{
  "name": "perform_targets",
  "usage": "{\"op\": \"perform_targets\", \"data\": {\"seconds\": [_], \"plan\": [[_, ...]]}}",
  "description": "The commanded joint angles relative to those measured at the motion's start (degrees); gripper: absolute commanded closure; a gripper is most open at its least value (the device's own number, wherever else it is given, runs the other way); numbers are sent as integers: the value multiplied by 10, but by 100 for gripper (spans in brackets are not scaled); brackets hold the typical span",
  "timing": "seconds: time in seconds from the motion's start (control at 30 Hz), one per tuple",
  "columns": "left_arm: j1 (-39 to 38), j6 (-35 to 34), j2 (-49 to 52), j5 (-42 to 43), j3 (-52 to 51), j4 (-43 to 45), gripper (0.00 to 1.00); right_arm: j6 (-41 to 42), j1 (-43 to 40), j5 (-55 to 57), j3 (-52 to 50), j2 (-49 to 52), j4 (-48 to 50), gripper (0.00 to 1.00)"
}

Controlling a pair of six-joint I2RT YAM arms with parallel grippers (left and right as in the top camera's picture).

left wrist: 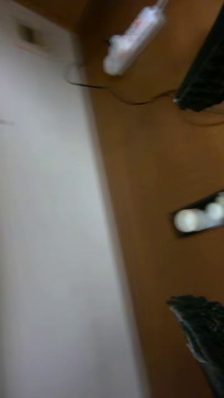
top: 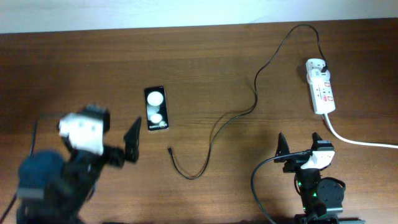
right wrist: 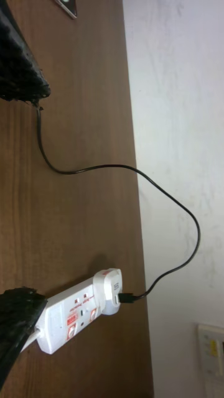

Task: Plug charger to phone and switch on socket
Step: 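Move the left gripper over the black phone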

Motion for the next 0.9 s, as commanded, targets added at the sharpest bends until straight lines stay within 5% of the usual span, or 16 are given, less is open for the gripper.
{"op": "perform_targets", "data": {"seconds": [0.0, 0.13, 0.4, 0.87], "plan": [[3, 8, 149, 7, 129, -67, 1, 2, 5, 5, -3, -2, -3, 1], [3, 7, 302, 14, 237, -151, 1, 2, 5, 5, -3, -2, -3, 1], [3, 7, 446, 24, 240, -169, 1, 2, 5, 5, -3, -2, -3, 1], [3, 7, 510, 51, 240, -174, 1, 2, 5, 5, -3, -2, -3, 1]]}}
